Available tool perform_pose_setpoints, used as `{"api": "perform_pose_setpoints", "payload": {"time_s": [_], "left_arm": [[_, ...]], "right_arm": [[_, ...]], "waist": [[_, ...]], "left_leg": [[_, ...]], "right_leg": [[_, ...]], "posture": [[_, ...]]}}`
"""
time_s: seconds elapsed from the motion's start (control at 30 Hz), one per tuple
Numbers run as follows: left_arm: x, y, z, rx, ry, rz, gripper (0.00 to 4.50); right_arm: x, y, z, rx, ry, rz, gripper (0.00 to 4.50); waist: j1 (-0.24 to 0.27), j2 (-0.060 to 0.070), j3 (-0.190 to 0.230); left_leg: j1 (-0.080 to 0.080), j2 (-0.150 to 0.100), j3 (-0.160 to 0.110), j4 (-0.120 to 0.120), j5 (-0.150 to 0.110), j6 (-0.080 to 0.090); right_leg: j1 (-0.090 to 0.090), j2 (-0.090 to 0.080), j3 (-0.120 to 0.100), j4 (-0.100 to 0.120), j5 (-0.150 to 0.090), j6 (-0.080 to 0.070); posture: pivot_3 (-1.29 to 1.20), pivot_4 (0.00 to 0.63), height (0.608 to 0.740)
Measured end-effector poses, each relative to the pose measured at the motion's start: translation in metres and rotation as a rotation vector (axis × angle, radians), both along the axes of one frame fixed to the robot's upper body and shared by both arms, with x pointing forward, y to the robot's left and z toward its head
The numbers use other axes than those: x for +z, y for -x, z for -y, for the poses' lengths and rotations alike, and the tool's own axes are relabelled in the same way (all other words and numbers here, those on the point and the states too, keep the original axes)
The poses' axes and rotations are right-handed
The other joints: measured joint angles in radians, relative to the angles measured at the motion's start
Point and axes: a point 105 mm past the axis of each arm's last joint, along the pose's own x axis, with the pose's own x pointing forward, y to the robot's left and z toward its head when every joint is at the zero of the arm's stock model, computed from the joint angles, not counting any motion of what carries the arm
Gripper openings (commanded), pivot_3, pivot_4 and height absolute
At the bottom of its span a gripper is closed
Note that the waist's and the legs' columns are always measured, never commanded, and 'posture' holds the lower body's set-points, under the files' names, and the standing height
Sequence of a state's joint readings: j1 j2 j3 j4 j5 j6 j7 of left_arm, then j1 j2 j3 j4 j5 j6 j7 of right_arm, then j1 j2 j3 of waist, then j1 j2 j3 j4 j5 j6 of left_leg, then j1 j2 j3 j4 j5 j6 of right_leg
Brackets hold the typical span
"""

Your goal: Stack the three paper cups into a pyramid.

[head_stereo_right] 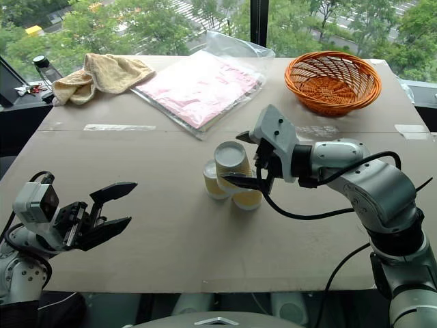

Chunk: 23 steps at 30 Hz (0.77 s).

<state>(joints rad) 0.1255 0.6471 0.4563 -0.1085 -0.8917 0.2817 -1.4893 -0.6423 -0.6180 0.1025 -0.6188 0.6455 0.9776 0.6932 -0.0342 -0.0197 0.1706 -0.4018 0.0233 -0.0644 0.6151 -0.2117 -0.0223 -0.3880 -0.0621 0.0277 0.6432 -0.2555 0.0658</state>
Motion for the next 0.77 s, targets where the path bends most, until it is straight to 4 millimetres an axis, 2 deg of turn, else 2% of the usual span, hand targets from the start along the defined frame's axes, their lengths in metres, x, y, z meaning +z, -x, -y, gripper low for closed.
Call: {"api": "perform_pose_setpoints", "payload": {"time_s": [0.07,0.17,0.4,0.57,0.77], "left_arm": [[-0.008,-0.001,0.007,0.014,-0.03,-0.048,4.5],[-0.016,-0.005,0.013,0.028,-0.053,-0.097,4.5],[-0.033,-0.017,0.014,0.13,-0.17,-0.18,4.5],[-0.049,-0.013,0.002,0.206,-0.258,-0.229,4.5],[-0.061,-0.008,-0.006,0.244,-0.303,-0.261,4.5]], "right_arm": [[0.013,0.007,0.021,-0.043,-0.056,0.047,4.49],[0.019,0.017,0.04,-0.076,-0.094,0.086,4.49],[-0.029,0.051,0.096,-0.238,-0.124,-0.051,4.49],[-0.083,0.083,0.135,-0.419,-0.082,-0.178,4.49],[-0.107,0.11,0.156,-0.505,-0.055,-0.196,4.49]], "waist": [[0.009,-0.001,0.0],[0.013,-0.002,0.0],[0.022,-0.002,0.0],[0.02,-0.004,-0.002],[0.02,-0.006,-0.004]], "left_leg": [[0.0,0.0,0.0,0.0,0.0,0.0],[0.0,0.0,0.0,0.0,0.0,0.0],[0.001,0.0,0.001,0.0,0.0,0.0],[0.003,0.001,0.002,0.0,0.0,0.0],[0.005,0.002,0.003,0.001,0.0,0.0]], "right_leg": [[0.001,0.0,0.0,-0.001,0.0,0.0],[0.001,0.0,0.0,0.0,0.0,0.0],[0.002,0.0,0.0,-0.001,0.0,0.0],[0.003,0.0,0.001,-0.001,-0.003,-0.002],[0.004,0.0,0.001,-0.001,-0.005,0.001]], "posture": [[0.0,0.15,0.74],[0.0,0.15,0.74],[0.0,0.15,0.74],[0.0,0.15,0.74],[0.0,0.15,0.74]]}}
